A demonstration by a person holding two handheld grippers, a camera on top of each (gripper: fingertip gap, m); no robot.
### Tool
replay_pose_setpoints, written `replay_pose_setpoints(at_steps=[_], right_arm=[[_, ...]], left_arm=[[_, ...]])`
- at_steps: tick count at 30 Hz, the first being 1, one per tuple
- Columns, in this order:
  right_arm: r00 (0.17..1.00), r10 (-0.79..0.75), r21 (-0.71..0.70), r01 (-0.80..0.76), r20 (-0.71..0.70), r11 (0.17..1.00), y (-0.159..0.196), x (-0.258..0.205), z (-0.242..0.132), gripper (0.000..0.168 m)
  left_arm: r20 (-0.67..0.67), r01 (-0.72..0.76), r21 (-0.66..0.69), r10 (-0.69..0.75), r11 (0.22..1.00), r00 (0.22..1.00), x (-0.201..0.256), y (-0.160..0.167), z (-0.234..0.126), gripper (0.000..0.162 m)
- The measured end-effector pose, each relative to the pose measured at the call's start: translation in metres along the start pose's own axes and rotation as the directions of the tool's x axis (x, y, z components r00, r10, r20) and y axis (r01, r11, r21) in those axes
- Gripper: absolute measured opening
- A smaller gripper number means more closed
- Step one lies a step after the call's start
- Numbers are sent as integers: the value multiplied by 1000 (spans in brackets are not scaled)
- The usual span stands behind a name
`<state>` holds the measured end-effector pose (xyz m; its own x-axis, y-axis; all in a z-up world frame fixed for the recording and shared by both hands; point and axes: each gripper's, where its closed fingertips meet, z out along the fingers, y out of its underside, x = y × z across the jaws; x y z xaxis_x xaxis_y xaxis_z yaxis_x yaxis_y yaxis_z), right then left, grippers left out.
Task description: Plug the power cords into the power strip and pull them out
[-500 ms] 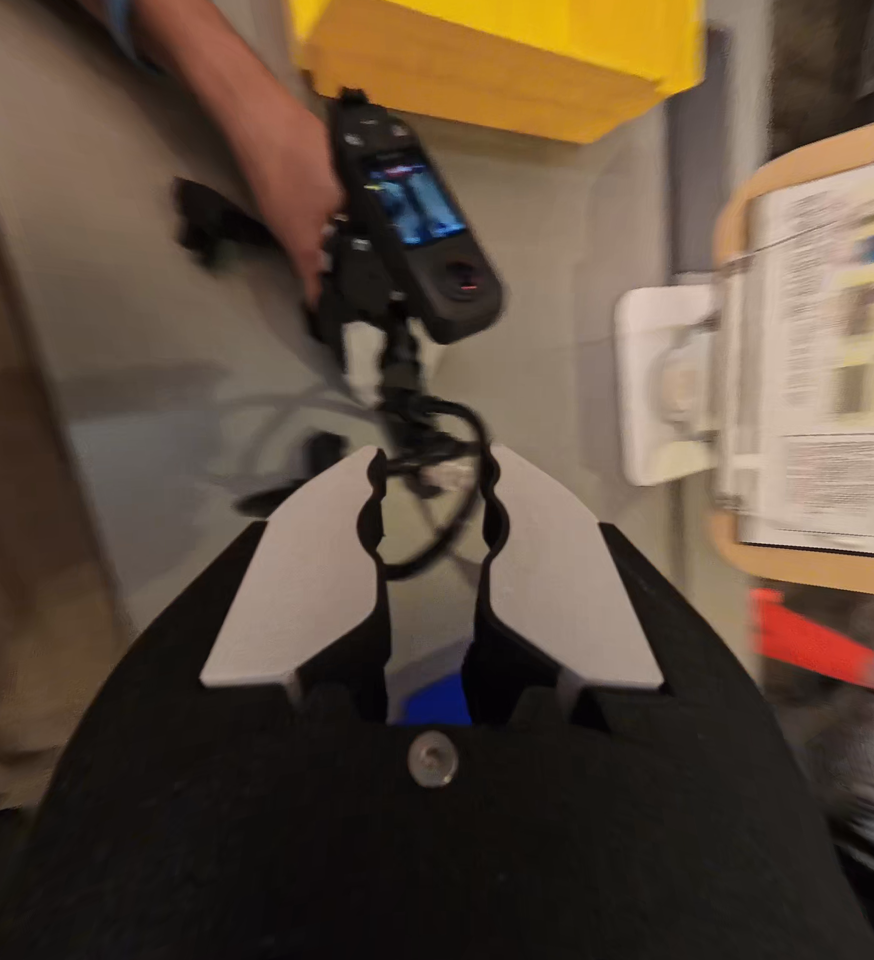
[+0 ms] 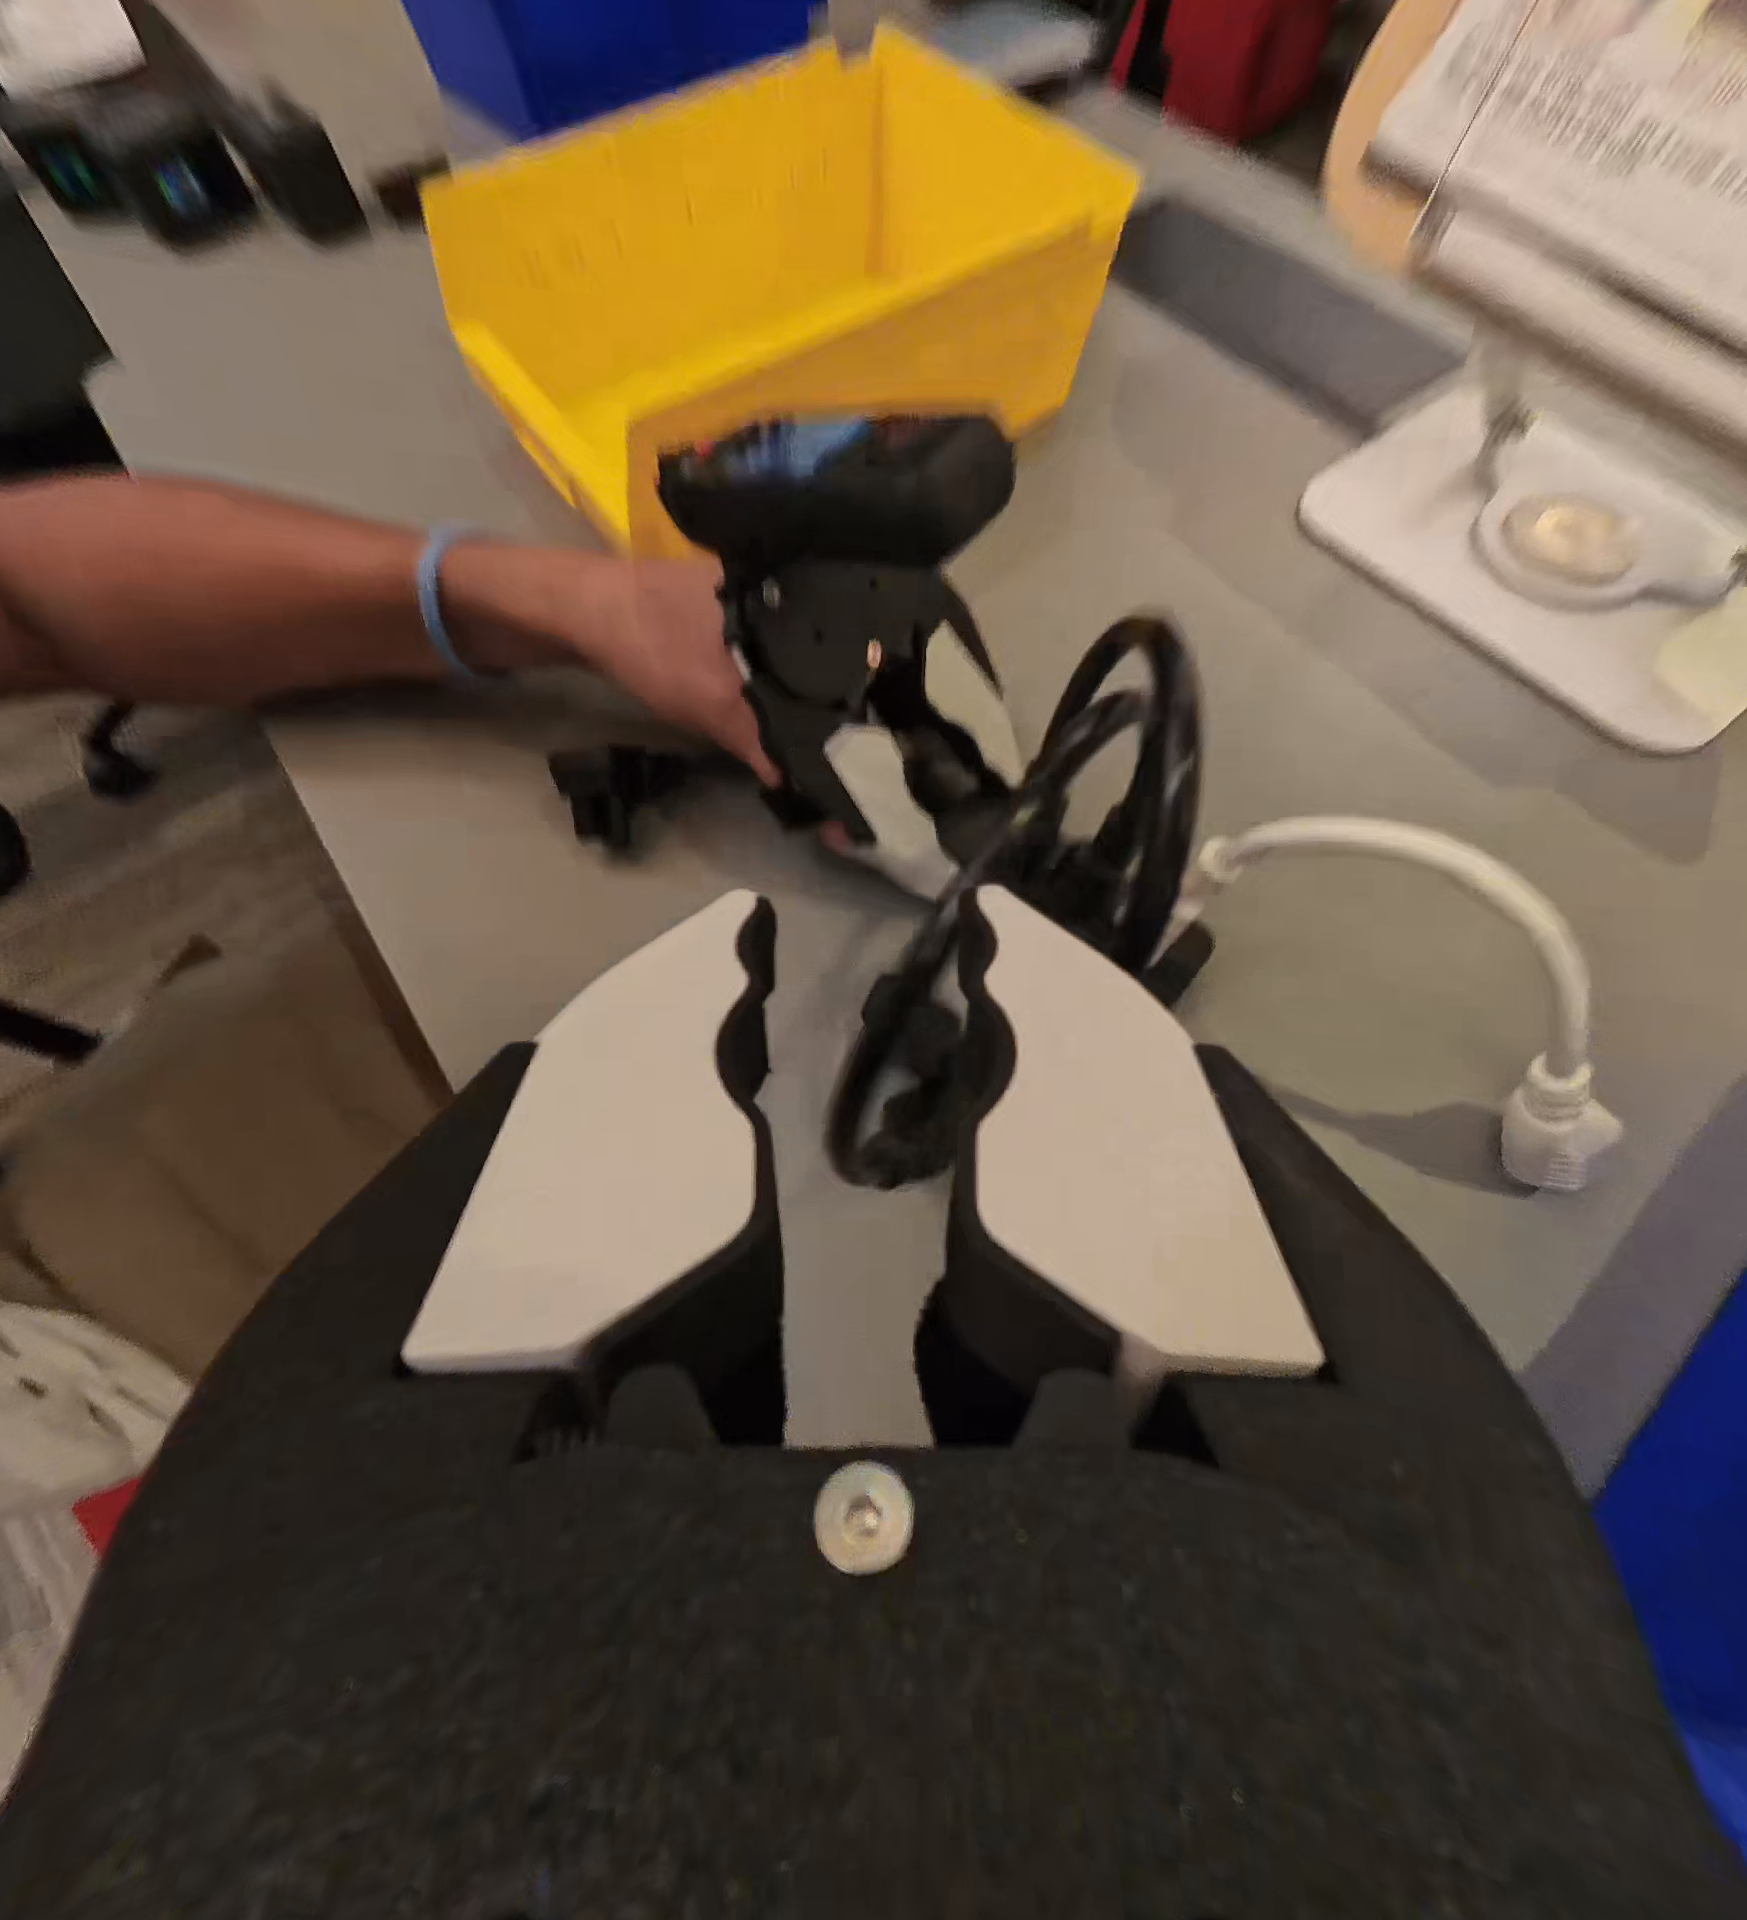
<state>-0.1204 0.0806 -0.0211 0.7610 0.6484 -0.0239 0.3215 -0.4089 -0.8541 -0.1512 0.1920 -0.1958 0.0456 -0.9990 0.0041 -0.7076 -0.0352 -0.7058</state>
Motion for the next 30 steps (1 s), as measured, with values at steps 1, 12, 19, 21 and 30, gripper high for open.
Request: replay_pose_setpoints(at_steps=[1,12,19,21,30], right_arm=[[1000,-7,48,7,-10,999,-9,5,-7,33],[997,3,-142,-14,-77,990,54,66,58,10],[866,-324,-157,285,-380,946,-40,125,10,8],[735,-566,-322,470,-373,822,-70,128,16,8],[703,-711,-440,637,-7,633,-84,189,160,7]], left_arm=[[1,0,0,0,1000,1000,0,0,0,45],[-3,-5,1,5,1000,1000,2,1,-1,45],[-17,-39,9,39,999,999,8,-1,0,45],[-30,-42,5,43,999,999,11,-2,1,45],[-21,-33,7,33,999,999,10,-1,1,46]])
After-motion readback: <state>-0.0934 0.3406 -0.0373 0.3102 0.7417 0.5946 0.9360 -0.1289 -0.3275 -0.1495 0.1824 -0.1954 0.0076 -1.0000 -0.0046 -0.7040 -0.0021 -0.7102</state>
